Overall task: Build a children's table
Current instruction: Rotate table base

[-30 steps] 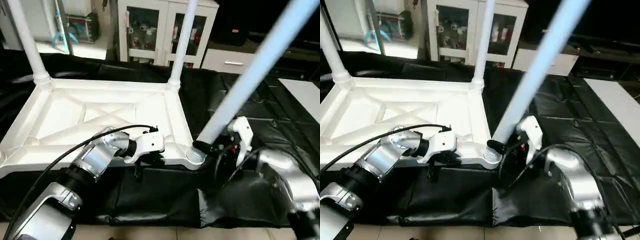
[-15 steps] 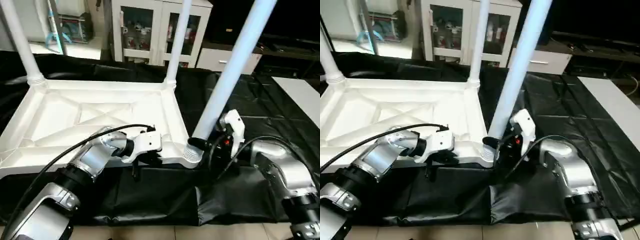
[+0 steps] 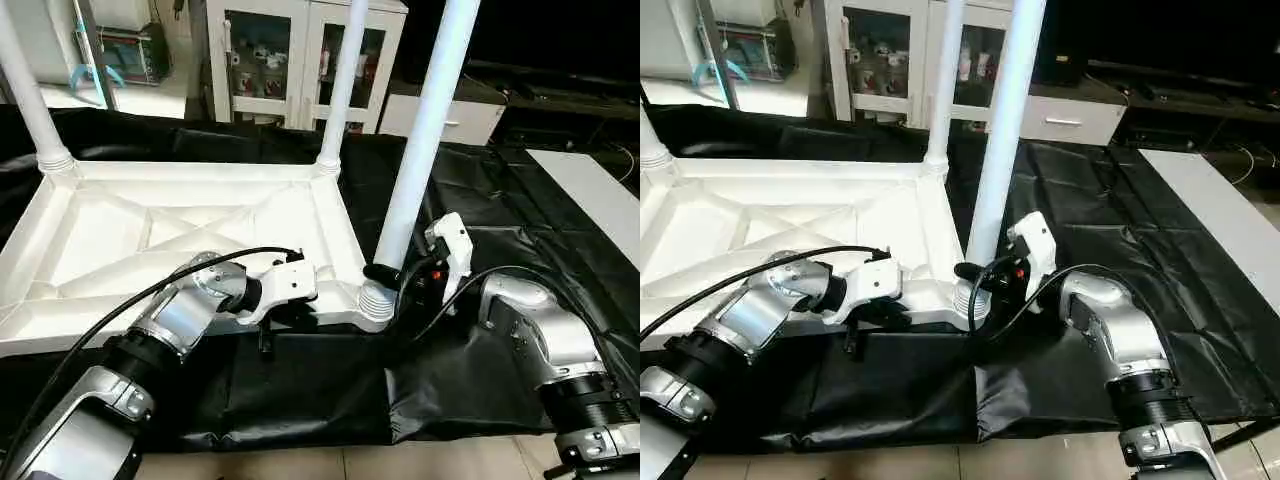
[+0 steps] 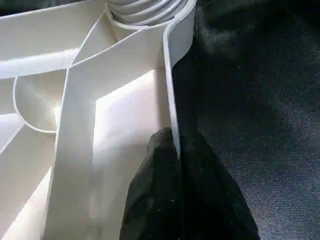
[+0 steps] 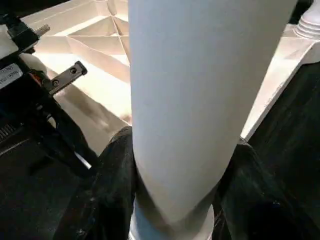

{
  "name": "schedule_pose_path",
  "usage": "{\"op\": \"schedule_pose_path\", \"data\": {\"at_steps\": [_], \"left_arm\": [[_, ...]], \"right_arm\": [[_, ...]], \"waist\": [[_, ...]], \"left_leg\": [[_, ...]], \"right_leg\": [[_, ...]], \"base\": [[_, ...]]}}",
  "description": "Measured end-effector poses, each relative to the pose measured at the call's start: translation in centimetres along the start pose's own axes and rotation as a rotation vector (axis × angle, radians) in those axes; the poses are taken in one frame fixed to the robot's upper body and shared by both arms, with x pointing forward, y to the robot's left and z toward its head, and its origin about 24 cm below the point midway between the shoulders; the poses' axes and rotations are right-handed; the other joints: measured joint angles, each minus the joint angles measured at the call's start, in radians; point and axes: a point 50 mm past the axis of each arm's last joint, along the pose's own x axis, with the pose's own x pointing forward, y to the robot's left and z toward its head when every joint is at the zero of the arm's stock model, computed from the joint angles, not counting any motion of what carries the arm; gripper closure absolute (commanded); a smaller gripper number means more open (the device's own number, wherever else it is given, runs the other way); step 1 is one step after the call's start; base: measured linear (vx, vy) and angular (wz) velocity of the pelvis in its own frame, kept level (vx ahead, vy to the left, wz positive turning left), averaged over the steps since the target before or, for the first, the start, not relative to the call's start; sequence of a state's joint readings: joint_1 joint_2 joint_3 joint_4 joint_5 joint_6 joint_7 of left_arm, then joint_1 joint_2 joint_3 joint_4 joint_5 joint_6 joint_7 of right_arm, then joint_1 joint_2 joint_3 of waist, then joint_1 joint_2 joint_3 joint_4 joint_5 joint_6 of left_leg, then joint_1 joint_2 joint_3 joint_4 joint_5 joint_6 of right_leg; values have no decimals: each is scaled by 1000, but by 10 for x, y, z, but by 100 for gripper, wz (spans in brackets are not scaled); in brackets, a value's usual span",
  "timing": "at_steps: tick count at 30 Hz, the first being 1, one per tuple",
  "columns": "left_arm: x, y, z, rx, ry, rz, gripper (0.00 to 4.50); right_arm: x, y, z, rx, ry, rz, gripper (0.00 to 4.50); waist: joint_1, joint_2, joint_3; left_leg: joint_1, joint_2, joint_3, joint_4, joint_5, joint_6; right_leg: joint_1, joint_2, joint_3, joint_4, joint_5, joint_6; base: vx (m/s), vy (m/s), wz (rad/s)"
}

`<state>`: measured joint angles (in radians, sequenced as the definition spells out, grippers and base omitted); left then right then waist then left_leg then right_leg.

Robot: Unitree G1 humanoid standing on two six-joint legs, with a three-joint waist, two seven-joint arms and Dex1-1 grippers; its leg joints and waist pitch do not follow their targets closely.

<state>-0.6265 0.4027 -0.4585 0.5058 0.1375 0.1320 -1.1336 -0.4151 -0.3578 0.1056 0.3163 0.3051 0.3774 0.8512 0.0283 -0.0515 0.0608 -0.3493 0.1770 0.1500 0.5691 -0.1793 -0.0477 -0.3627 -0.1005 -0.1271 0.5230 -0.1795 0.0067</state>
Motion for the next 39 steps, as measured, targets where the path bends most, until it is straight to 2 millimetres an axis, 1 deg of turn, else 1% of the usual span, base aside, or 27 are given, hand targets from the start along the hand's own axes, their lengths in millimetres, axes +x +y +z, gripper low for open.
{"op": "schedule_pose_path", "data": {"at_steps": [4, 7, 10, 13, 16, 18, 20, 22, 23, 24, 25, 26, 27, 28, 29, 30, 31, 32, 33, 34, 36, 39], "left_arm": [[1, 0, 1, 6, -5, 3, 450], [3, 0, 3, 12, -13, 6, 450], [4, -1, 5, 21, -17, 8, 450], [5, -1, 6, 27, -22, 8, 450], [5, -1, 6, 30, -19, 6, 450], [6, -2, 6, 33, -15, 0, 450], [7, -2, 6, 37, -9, -5, 450], [8, -2, 6, 37, -9, -5, 450], [7, -2, 6, 37, -10, -4, 450], [7, -2, 6, 37, -10, -4, 450], [7, -2, 6, 38, -11, -2, 450], [8, -2, 7, 40, -15, 2, 450], [9, -2, 8, 43, -21, 3, 450], [9, -2, 9, 44, -25, 1, 450], [8, -1, 11, 50, -28, -4, 450], [8, -1, 11, 51, -29, -7, 450], [8, -1, 12, 55, -30, -13, 450], [8, -2, 12, 59, -28, -16, 450], [8, -2, 13, 62, -28, -15, 450], [9, -2, 13, 64, -30, -14, 450], [8, -2, 15, 67, -34, -16, 450], [9, -3, 17, 76, -39, -25, 450]], "right_arm": [[-4, 3, 0, -72, -22, 2, 266], [-10, 6, -6, -109, -46, -1, 266], [-17, 7, -9, -129, -76, -18, 266], [-21, 8, -13, -120, -80, -23, 266], [-22, 8, -14, -102, -77, -25, 266], [-22, 7, -14, -84, -64, -26, 266], [-23, 6, -15, -79, -51, -27, 266], [-23, 6, -15, -78, -51, -27, 266], [-23, 6, -15, -72, -55, -27, 266], [-25, 4, -13, -52, -62, -32, 266], [-26, 2, -12, -21, -68, -33, 266], [-29, 0, -11, 12, -75, -38, 266], [-31, -3, -8, 29, -82, -37, 266], [-30, -4, -6, 44, -78, -33, 266], [-31, -7, -1, 64, -91, -32, 266], [-33, -9, -2, 89, -95, -32, 266], [-34, -10, -1, 116, -92, -30, 266], [-34, -13, -1, 146, -85, -26, 266], [-34, -14, 0, 156, -83, -25, 266], [-36, -16, 4, 165, -80, -18, 266], [-38, -18, 5, 175, -73, -9, 266], [-43, -19, 6, 180, -43, 16, 266]], "waist": [[3, 0, 1], [4, -1, 2], [6, 0, 3], [8, 3, 4], [10, 3, 4], [8, 7, 6], [7, 7, 7], [6, 9, 8], [9, 9, 8], [14, 7, 10], [21, -3, 12], [29, -26, 8], [35, -26, 9], [52, -14, 8], [58, 2, 2], [55, 0, 1], [53, -9, 1], [48, -16, 2], [45, -18, 2], [40, -18, 3], [37, -17, 4], [37, -17, 3]], "left_leg": [[1, -2, 0, -2, 0, 0], [0, -4, 1, -6, 0, 0], [0, -5, 1, -13, 0, 0], [0, -5, 1, -17, 0, 0], [0, -5, 1, -17, 0, 0], [1, -5, -1, -17, 0, 0], [3, -4, -3, -17, 0, 0], [3, -4, -3, -18, 0, 0], [-1, -4, 1, -25, 0, 0], [0, -4, 8, -33, 0, 0], [8, -4, 26, -45, 0, 0], [19, -5, 43, -45, -9, -9], [20, -3, 39, -20, -37, -15], [24, -3, 16, -7, -49, -9], [17, -2, 0, -16, -17, -20], [17, -1, 2, -17, 0, -22], [17, -3, 9, -13, -1, -18], [19, -4, 17, -10, -3, -16], [23, -4, 20, -10, -3, -16], [24, -4, 25, -12, -3, -16], [20, -4, 25, -13, -3, -15], [16, -4, 27, -14, -3, -15]], "right_leg": [[-1, -2, -1, 0, 0, 0], [1, -9, -9, -2, -1, 1], [3, -10, -10, -1, -12, 1], [3, -11, -10, -1, -17, 1], [4, -11, -11, -1, -17, 2], [8, -12, -16, -2, -20, 2], [15, -12, -19, -2, -22, 1], [16, -12, -19, 0, -26, 1], [19, -12, -15, 14, -43, -5], [15, -11, -8, 33, -66, -9], [5, -10, 11, 55, -89, -14], [-14, -9, 32, 58, -95, -11], [-16, -12, 34, 57, -94, -10], [-16, -12, 29, 57, -93, -8], [-20, -9, 17, 53, -88, -6], [-22, -7, 21, 54, -74, -13], [-21, -7, 31, 53, -48, -23], [-21, -8, 41, 53, -30, -32], [-21, -8, 43, 53, -29, -32], [-22, -8, 48, 53, -29, -31], [-24, -8, 50, 53, -29, -31], [-26, -7, 53, 53, -24, -24]], "base": [[0, 0, 0], [0, 0, 0], [0, 0, 0], [0, 0, 0], [0, 0, 0], [0, 0, 0], [0, 0, 0], [0, 0, 0], [0, 0, 0], [0, 0, 0], [29, -88, 26], [29, -88, 26], [73, -72, 3], [100, 20, -37], [100, 20, -37], [80, 46, -20], [0, 0, 0], [0, 0, 0], [0, 0, 0], [0, 0, 0], [0, 0, 0], [0, 0, 0]]}}
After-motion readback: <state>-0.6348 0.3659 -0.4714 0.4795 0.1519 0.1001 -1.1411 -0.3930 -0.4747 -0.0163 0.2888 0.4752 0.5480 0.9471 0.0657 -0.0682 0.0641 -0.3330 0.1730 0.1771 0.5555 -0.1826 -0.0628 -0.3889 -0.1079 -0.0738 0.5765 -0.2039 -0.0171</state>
